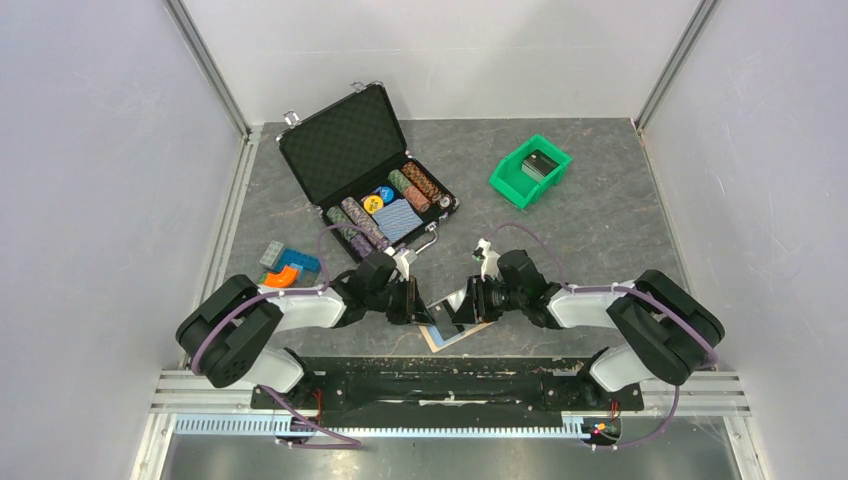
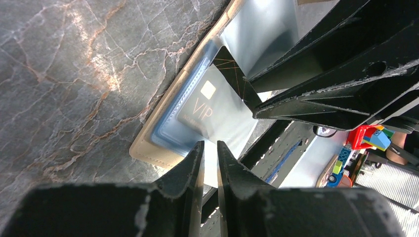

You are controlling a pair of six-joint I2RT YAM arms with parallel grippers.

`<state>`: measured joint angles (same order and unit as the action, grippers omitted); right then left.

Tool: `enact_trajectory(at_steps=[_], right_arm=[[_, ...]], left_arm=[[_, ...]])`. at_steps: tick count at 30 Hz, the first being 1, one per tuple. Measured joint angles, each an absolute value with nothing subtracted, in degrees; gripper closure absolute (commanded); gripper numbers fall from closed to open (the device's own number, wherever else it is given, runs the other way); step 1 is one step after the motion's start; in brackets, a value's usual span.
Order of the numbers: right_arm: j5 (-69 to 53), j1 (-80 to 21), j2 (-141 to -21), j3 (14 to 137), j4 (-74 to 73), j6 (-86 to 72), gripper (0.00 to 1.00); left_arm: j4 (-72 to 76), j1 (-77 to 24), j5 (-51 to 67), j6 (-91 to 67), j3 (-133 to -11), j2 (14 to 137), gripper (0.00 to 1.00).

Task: Take the credit cards out of the card holder
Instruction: Remove the credit card from the card holder.

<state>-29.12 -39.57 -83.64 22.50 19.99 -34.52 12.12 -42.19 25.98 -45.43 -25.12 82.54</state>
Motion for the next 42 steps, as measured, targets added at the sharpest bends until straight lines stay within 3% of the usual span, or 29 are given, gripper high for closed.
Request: enact_trajectory(at_steps=[3,8,19,30,36,42], right_arm=[[-29.9,-39.6,-84.5,22.5,21.0,-35.2,0.77],[-29.7,-39.5,-84.9,22.5,20.9,-35.6,1.0],[-29.4,-38.4,-80.5,21.1,20.5,-35.9,1.0],[-28.1,-30.7,-71.5,20.4,13.1,-31.4,1.0],[-25.5,-25.1,-66.3,21.1,5.2,-26.4,1.0],[-22.9,-23.9,-63.0,24.6,-3.7,-22.1,1.0]], left_arm=[[12.2,-42.2,26.0,-45.5,-25.1,82.5,0.78],[12.2,-42.2,26.1,-45.5,-24.9,82.5,0.77],[12.6,-42.2,26.1,-45.5,-24.8,82.5,0.77],[13.2,-42.2,26.1,-45.6,-24.6,82.5,0.73],[10.8,-42.2,26.0,-45.6,-24.6,80.7,0.66],[5.7,-42.3,25.9,-45.5,-25.8,77.4,0.51]])
